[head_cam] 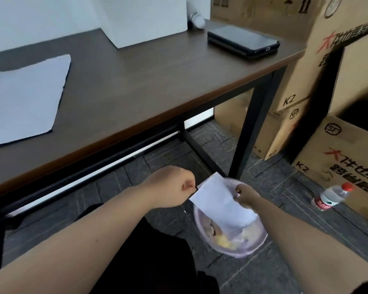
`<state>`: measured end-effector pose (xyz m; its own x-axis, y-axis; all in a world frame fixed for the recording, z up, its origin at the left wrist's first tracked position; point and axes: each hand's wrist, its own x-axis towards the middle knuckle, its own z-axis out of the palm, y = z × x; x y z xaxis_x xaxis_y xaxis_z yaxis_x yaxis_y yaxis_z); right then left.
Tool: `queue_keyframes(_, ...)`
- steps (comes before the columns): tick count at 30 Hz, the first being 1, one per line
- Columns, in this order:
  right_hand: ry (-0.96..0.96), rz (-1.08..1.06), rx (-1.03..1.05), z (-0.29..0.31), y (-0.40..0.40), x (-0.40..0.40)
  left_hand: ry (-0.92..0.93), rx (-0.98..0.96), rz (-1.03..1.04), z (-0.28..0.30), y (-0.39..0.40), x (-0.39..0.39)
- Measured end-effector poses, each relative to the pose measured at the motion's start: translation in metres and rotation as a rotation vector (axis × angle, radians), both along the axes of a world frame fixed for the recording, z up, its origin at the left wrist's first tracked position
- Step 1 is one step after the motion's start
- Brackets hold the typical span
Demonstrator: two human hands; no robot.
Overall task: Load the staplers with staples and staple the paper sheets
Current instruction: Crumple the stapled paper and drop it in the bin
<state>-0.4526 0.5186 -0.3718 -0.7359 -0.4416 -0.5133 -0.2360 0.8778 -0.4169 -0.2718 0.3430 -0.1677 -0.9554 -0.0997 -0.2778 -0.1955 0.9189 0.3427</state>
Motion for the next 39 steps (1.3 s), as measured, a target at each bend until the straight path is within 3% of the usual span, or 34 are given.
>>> queue_keyframes(4,-0.001,-0.032,0.160,-0.028,-0.002,-0.006,-0.028,0.025,0.004,-0.019,-0.008,-0.011)
queue_keyframes(10,0.168,0.034,0.192,0.003,-0.029,0.000,-0.007,0.049,-0.002,-0.014,-0.008,-0.027)
queue_keyframes(13,0.148,0.137,0.108,0.044,-0.044,0.001,0.033,0.044,-0.011,0.004,-0.001,-0.027)
queue_keyframes(16,0.190,0.398,0.059,0.109,-0.052,0.010,0.102,-0.056,-0.040,0.035,0.013,-0.022)
queue_keyframes(19,0.251,0.609,0.017,0.192,-0.053,0.024,0.288,-0.183,-0.032,0.079,0.021,-0.009)
queue_keyframes(24,0.421,0.684,-0.160,0.338,-0.058,0.070,0.564,-0.190,0.179,0.149,0.010,0.028)
queue_keyframes(28,0.519,0.764,-0.286,0.408,-0.082,0.114,0.667,-0.269,0.324,0.192,-0.014,0.070)
queue_keyframes(33,0.583,0.830,-0.446,0.433,-0.153,0.158,0.607,-0.382,0.523,0.221,-0.066,0.126)
queue_keyframes(39,0.520,0.803,-0.606,0.415,-0.266,0.201,0.543,-0.402,0.799,0.214,-0.147,0.200)
